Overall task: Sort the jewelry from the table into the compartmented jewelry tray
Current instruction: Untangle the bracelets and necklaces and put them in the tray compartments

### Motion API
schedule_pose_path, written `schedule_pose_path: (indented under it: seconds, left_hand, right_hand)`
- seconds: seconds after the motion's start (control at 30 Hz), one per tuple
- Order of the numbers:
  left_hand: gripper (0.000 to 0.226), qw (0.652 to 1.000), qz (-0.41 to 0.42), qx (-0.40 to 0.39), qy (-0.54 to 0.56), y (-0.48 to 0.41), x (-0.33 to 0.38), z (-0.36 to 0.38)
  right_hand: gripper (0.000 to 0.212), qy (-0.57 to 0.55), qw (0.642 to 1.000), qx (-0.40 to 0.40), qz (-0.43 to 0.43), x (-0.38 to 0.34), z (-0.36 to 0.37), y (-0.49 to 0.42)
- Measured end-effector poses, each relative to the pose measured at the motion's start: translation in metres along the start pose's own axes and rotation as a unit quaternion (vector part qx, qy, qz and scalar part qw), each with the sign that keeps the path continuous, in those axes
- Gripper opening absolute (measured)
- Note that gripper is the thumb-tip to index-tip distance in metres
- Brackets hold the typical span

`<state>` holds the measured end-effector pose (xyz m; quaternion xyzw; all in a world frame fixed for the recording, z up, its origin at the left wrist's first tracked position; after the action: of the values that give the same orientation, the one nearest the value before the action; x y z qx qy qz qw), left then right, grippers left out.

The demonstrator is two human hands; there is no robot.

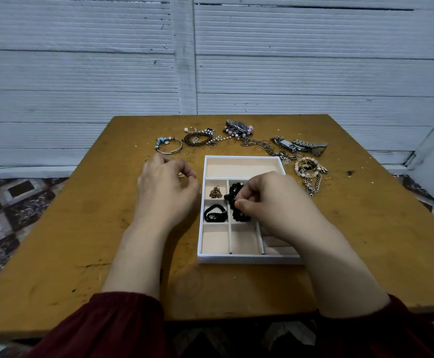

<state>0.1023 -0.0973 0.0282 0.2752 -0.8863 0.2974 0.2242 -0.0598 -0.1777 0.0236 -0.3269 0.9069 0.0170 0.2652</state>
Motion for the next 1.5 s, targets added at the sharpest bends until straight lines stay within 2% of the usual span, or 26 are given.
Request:
schedule_pose_path:
  seconds: [0.13,0.27,0.4,0.47,0.57,0.67,0.93,1.03,1.27,1.37,1.5]
  left_hand:
    - [0.009,1.000,-0.002,0.004,-0.002,-0.001,0.000,-0.001]
    - [0.010,1.000,-0.002,0.010,0.001,-0.001,-0.001,-0.002]
    - [0.011,1.000,-0.006,0.016,0.003,-0.001,-0.002,-0.004]
    - [0.011,1.000,-0.005,0.020,0.001,-0.002,-0.002,-0.005]
    - [0.011,1.000,-0.006,0.024,-0.003,-0.002,-0.001,-0.006]
    - [0.011,1.000,-0.003,0.028,-0.003,-0.002,0.000,-0.006]
    - [0.011,0.999,0.008,0.035,-0.001,-0.003,0.000,-0.006]
    - [0.012,0.999,0.006,0.038,-0.003,-0.003,0.000,-0.006]
    - [0.013,0.999,0.007,0.035,-0.006,-0.003,0.001,-0.006]
    - [0.012,0.999,0.008,0.033,-0.005,-0.002,0.001,-0.005]
    - [0.011,0.999,0.008,0.033,-0.004,-0.002,0.000,-0.005]
  right_hand:
    - [0.006,0.077,0.997,0.010,-0.027,-0.009,0.002,0.000]
    - [0.013,0.112,0.993,0.003,-0.041,-0.009,0.004,-0.001]
    - [0.013,0.011,0.999,-0.052,-0.010,0.003,0.005,-0.002]
    - [0.009,-0.027,0.999,-0.023,-0.006,0.007,-0.002,-0.008]
    - [0.022,0.023,0.999,0.026,-0.034,0.002,-0.007,-0.015]
    - [0.031,0.092,0.994,0.006,-0.060,-0.008,0.006,-0.018]
    - [0.012,0.101,0.990,0.007,-0.095,-0.013,0.003,-0.018]
    - [0.008,0.067,0.994,0.011,-0.087,-0.009,-0.007,-0.017]
    - [0.004,0.016,0.997,-0.028,-0.066,-0.004,-0.012,-0.008]
    - [0.009,0.039,0.997,-0.034,-0.058,-0.004,-0.005,-0.007]
    - [0.018,0.087,0.994,-0.004,-0.062,-0.003,-0.001,-0.008]
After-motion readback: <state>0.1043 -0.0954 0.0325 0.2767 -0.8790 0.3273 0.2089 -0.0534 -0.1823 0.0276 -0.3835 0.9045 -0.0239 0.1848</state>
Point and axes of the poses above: each hand's wrist, its own y-axis away from the middle knuckle, its own z-axis out of the palm, x = y × z, the point moved 9 cm from there along -y, towards the middle knuckle, and after that the axes turned 4 degrees about x, right-handed, at the moved point
